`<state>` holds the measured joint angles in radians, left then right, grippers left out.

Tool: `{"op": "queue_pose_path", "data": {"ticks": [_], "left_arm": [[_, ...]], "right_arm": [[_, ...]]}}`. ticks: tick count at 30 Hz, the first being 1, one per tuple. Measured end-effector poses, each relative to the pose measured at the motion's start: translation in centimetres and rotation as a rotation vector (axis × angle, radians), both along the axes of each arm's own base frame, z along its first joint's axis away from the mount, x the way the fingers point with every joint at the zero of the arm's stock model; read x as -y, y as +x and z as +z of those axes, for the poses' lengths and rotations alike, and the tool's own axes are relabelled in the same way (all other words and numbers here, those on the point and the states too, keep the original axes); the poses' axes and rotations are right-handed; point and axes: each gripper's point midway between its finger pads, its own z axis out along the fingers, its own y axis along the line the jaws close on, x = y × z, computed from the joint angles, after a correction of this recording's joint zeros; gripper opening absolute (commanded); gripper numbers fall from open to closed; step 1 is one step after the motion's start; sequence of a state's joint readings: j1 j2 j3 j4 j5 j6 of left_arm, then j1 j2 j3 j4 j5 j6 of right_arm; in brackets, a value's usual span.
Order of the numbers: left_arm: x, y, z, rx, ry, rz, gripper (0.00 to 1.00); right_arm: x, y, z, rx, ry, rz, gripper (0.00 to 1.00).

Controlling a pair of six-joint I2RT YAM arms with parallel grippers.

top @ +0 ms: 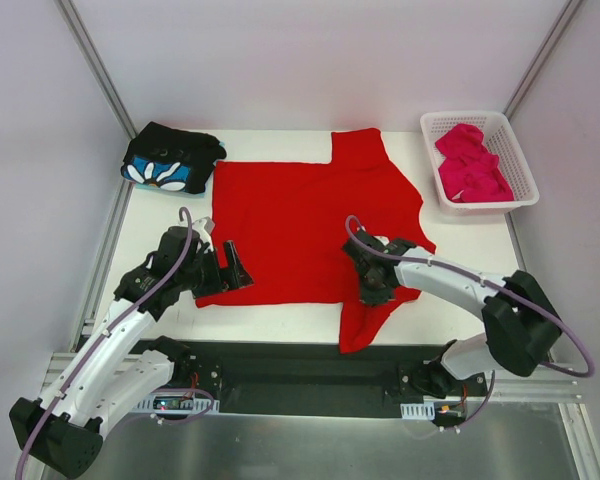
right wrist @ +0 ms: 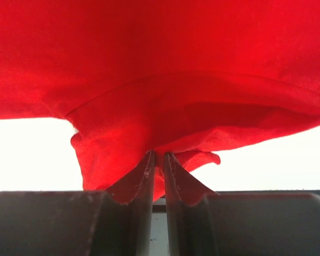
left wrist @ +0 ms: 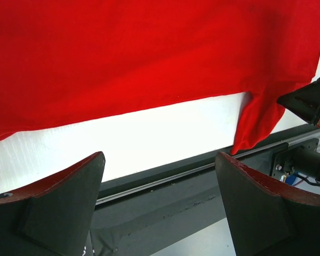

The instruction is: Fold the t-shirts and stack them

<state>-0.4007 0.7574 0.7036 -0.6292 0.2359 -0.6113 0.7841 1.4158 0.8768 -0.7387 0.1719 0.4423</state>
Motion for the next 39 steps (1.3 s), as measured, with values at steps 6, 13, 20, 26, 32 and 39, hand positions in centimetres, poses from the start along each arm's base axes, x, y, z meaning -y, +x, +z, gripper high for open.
{"op": "queue_pose_path", "data": {"ticks": [6, 13, 20, 26, 32, 39], "left_arm": [[-0.2, 0.0, -0.1, -0.002, 0.01, 0.005, 0.85], [-0.2, 0.0, -0.2, -0.005, 0.011, 0.005, 0.86], [-0.4, -0.6, -1.4, -0.038, 0.025, 0.006, 0.88], [-0.4, -0.6, -1.4, -0.038, 0.022, 0.003, 0.89], [-0.1, -0.7, -1.1, -0.041, 0.008, -0.009, 0.87], [0.5, -0.8, -0.4, -0.035, -0.015, -0.037, 0.87]], "right_arm": [[-0.4, 0.8, 0.1, -0.002, -0.021, 0.038, 0.51], [0.3, 1.3, 3.7, 0.088, -0.004, 0.04, 0.6], [2.7, -0.8, 3.8, 0.118, 0.031, -0.003, 0.64], [4.2, -2.1, 1.8, 0.128, 0.108, -0.078, 0.65], [3.9, -2.4, 1.1, 0.199, 0.284, -0.14, 0.63], [3.6, -2.5, 0.4, 0.254, 0.368, -0.151, 0.61]]}}
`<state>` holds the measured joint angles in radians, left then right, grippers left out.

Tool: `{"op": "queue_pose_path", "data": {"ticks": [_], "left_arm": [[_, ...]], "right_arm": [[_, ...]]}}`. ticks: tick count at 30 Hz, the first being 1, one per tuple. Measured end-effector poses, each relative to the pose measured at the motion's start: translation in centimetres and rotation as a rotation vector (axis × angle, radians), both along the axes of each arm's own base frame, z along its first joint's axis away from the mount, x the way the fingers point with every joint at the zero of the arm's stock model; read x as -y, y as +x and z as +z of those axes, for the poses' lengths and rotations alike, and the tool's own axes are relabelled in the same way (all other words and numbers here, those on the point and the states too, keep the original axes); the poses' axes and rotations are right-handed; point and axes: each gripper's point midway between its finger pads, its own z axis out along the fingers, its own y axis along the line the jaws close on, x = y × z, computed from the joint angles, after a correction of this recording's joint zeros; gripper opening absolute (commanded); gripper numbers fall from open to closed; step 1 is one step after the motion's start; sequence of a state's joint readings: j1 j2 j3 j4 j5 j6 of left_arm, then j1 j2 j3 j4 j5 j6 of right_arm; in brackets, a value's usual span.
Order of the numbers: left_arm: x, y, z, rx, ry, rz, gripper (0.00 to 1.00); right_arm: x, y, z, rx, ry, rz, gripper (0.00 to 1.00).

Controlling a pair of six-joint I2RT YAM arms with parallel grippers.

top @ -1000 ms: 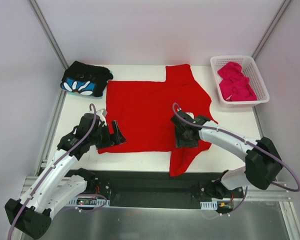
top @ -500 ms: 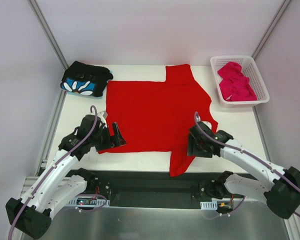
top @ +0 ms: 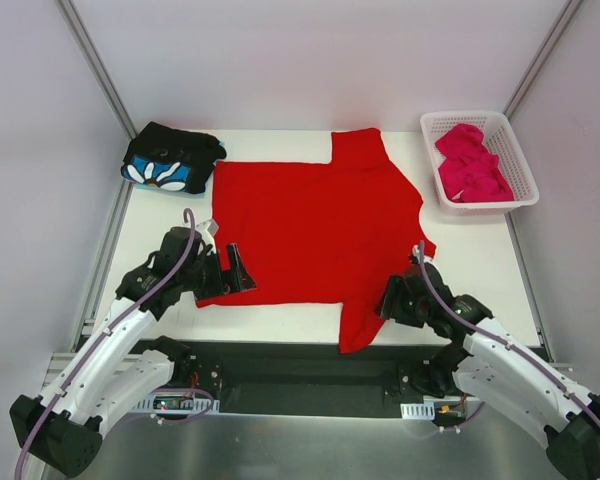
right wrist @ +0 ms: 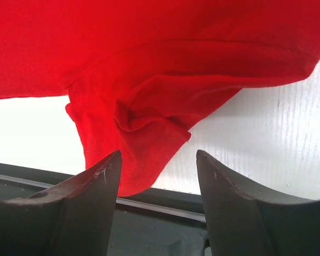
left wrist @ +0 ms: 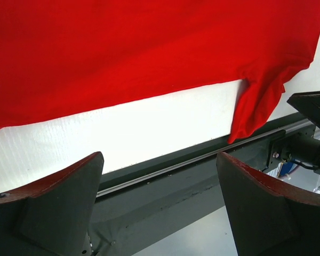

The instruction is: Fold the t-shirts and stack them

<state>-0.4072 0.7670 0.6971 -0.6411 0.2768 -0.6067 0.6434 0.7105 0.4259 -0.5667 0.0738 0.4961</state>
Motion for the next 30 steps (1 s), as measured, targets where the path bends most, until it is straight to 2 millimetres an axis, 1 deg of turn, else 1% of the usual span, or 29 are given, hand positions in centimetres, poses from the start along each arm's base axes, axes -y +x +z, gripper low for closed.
{"op": "queue_pose_path", "data": {"ticks": [5, 9, 15, 20, 23, 30], "left_arm": [[0.1, -0.1, 0.1, 0.001, -0.003, -0.006, 0.87], [0.3, -0.2, 0.1, 0.001, -0.004, -0.015, 0.87], [0.5, -0.4, 0.2, 0.001, -0.004, -0.026, 0.88], [0.6, -0.2, 0.7, 0.012, -0.01, -0.026, 0.88], [0.6, -0.1, 0.9, 0.017, -0.012, -0.026, 0.88], [0.5, -0.4, 0.8, 0.004, -0.005, -0.028, 0.88]], "right_arm": [[0.1, 0.3, 0.1, 0.012, 0.003, -0.008, 0.59], [0.6, 0.3, -0.4, 0.017, -0.014, -0.023, 0.57], [1.7, -0.2, -1.9, -0.005, -0.048, -0.052, 0.56], [2.0, -0.3, -2.7, -0.019, -0.06, -0.061, 0.54], [1.9, 0.1, -3.0, -0.019, -0.06, -0.067, 0.53], [1.0, 1.8, -3.0, 0.002, -0.047, -0.071, 0.5]]}}
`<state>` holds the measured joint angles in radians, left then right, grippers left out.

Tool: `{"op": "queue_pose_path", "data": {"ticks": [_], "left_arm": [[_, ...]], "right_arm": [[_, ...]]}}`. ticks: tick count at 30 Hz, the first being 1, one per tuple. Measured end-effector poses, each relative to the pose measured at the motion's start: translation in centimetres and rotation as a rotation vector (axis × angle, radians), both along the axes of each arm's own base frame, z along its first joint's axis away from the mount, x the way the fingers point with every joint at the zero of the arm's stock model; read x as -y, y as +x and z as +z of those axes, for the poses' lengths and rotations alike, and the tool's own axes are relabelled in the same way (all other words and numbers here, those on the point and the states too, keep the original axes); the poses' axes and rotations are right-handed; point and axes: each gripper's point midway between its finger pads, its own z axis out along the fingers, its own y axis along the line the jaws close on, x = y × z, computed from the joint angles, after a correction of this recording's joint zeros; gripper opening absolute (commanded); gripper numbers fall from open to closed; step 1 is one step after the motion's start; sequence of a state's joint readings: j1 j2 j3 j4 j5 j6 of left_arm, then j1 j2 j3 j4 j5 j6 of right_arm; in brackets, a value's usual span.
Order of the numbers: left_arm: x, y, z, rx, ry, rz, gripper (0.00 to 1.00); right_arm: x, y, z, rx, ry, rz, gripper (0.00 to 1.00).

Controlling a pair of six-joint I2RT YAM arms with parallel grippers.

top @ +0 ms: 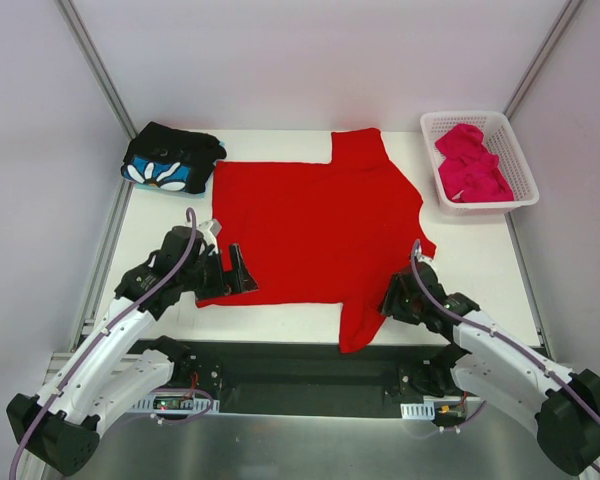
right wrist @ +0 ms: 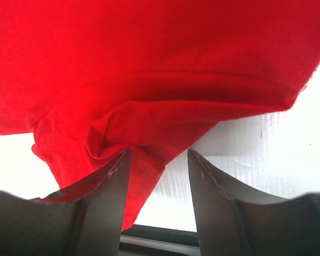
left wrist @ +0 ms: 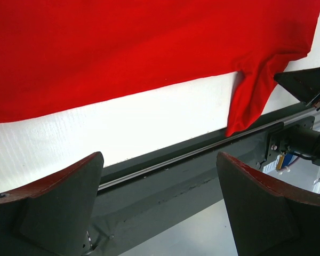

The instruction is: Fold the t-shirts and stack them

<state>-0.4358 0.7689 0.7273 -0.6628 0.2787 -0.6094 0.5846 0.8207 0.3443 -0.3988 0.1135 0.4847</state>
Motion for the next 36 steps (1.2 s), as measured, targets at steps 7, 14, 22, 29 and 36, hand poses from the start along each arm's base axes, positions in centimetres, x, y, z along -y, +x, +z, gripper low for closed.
{"op": "queue_pose_path", "data": {"ticks": [7, 14, 22, 29, 36], "left_arm": [[0.0, -0.1, -0.1, -0.012, 0.005, -0.004, 0.88], [0.0, -0.1, -0.2, -0.019, 0.009, -0.003, 0.88], [0.0, -0.1, -0.2, -0.02, 0.008, -0.002, 0.88], [0.0, -0.1, -0.2, -0.02, 0.008, -0.001, 0.88], [0.0, -0.1, -0.2, -0.02, 0.008, -0.001, 0.89]], "right_arm": [[-0.3, 0.3, 0.0, -0.014, 0.005, 0.004, 0.39], [-0.3, 0.2, 0.0, -0.021, 0.009, 0.003, 0.36], [-0.7, 0.4, 1.1, -0.017, 0.027, 0.008, 0.34], [-0.9, 0.3, 1.3, -0.022, 0.035, 0.013, 0.35], [-1.1, 0.1, 1.3, -0.032, 0.046, 0.019, 0.37]]}}
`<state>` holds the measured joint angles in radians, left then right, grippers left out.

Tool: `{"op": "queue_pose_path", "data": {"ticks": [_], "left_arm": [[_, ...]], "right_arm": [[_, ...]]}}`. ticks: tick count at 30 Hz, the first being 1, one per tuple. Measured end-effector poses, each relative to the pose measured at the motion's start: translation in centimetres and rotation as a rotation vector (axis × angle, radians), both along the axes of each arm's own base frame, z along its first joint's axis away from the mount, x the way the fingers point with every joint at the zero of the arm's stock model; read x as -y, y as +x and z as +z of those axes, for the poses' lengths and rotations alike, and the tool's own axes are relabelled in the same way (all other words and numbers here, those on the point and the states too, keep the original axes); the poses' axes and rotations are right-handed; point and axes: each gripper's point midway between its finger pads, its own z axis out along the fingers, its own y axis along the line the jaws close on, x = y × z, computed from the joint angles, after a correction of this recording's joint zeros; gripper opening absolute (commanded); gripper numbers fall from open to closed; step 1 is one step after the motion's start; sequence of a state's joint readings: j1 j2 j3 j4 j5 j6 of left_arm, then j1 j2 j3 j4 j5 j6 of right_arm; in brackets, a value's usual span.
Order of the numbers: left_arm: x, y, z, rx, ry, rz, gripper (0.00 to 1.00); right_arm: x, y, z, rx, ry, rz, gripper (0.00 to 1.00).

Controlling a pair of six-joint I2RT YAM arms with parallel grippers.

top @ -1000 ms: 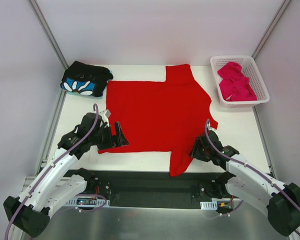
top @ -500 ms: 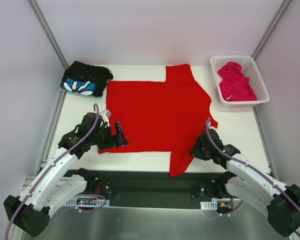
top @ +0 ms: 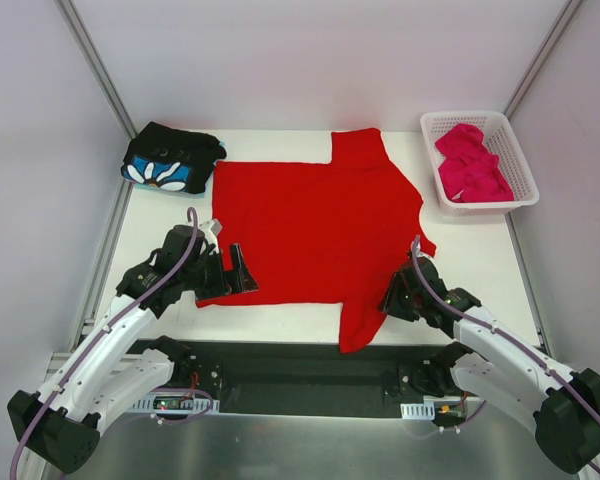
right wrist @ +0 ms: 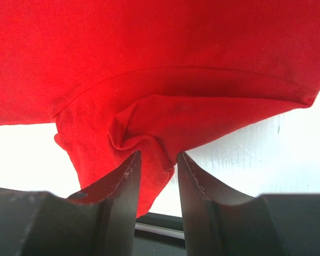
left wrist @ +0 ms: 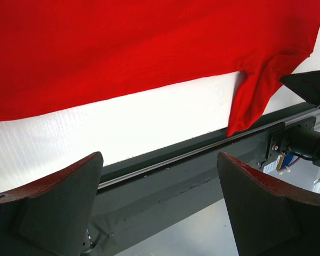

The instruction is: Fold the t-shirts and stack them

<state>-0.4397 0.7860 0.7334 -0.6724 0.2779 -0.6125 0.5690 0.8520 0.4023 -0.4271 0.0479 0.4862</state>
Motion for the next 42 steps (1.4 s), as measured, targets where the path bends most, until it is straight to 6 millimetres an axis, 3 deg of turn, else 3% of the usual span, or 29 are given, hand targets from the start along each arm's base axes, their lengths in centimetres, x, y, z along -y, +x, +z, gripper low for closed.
{"op": "queue_pose_path", "data": {"ticks": [22, 27, 37, 42], "left_arm": [[0.0, 0.0, -0.2, -0.009, 0.003, 0.001, 0.89], [0.0, 0.0, -0.2, -0.01, 0.003, 0.001, 0.89], [0.0, 0.1, -0.3, -0.015, 0.006, 0.001, 0.89], [0.0, 0.1, -0.4, -0.018, 0.007, 0.002, 0.89]], "right_arm": [[0.2, -1.4, -0.7, -0.036, 0.023, -0.01, 0.34], [0.2, -1.4, -1.0, -0.051, 0.016, -0.009, 0.27], [0.2, -1.5, -1.3, -0.061, 0.005, -0.004, 0.01], [0.2, -1.4, -1.1, -0.068, -0.007, 0.004, 0.01]]}}
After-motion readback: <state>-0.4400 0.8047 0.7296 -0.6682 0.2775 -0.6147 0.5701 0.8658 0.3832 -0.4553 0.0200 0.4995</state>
